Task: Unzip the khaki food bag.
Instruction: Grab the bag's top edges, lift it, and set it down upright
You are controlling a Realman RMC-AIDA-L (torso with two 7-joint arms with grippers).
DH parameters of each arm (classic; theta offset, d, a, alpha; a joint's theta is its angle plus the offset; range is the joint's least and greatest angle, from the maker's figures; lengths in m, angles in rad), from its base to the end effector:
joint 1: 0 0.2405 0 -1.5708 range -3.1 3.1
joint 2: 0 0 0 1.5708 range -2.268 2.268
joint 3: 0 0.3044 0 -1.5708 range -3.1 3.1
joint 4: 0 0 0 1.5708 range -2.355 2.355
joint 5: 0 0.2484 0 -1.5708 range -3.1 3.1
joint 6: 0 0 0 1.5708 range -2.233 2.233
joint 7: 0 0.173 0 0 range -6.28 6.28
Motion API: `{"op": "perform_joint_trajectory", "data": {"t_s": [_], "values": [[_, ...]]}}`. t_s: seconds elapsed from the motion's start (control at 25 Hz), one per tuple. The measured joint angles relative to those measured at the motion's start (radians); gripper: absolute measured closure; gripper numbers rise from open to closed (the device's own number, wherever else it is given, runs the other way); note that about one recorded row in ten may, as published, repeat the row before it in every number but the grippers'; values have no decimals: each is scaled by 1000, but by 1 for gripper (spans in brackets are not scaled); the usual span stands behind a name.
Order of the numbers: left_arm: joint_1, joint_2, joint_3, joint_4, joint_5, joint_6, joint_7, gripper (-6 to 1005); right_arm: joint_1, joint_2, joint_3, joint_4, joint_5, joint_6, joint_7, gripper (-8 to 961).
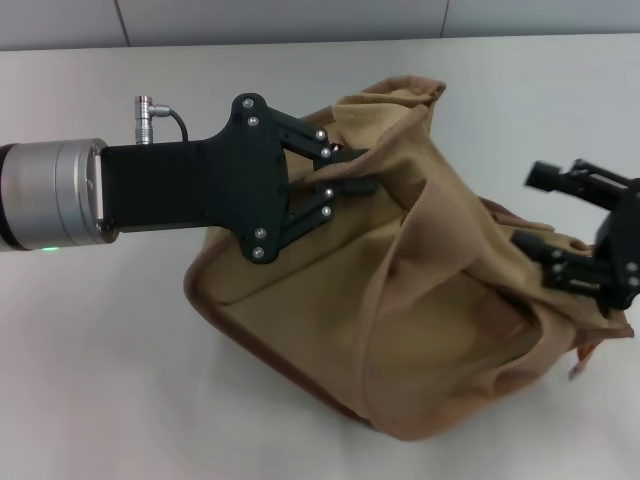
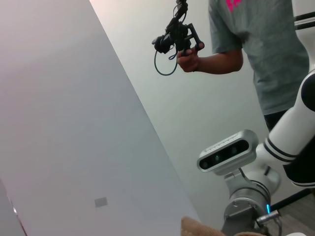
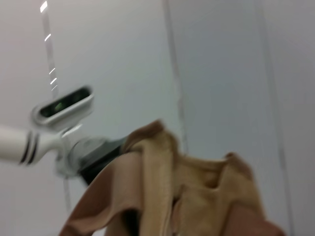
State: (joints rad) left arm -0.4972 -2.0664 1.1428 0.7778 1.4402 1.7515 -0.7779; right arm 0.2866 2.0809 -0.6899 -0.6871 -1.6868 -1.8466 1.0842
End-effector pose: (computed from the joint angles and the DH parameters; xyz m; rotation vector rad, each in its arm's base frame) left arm -0.2016 0.3633 -0.0441 -2.6386 0.6102 -1.1182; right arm 0.3304 0.3052 -0.0060 -2.5401 0.2951 1.0928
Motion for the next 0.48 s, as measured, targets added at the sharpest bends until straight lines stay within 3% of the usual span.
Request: {"op": "perform_joint_trajectory", "data": {"t_s": [0.2,0.48], "values": [[0,0,0,-1,0,0,1,914,39,5,-65,-104,-101,7,-6,188],[-12,0,0,-3,1,2,2,914,70,7,-104,-156,-107,38,-9,242]]}}
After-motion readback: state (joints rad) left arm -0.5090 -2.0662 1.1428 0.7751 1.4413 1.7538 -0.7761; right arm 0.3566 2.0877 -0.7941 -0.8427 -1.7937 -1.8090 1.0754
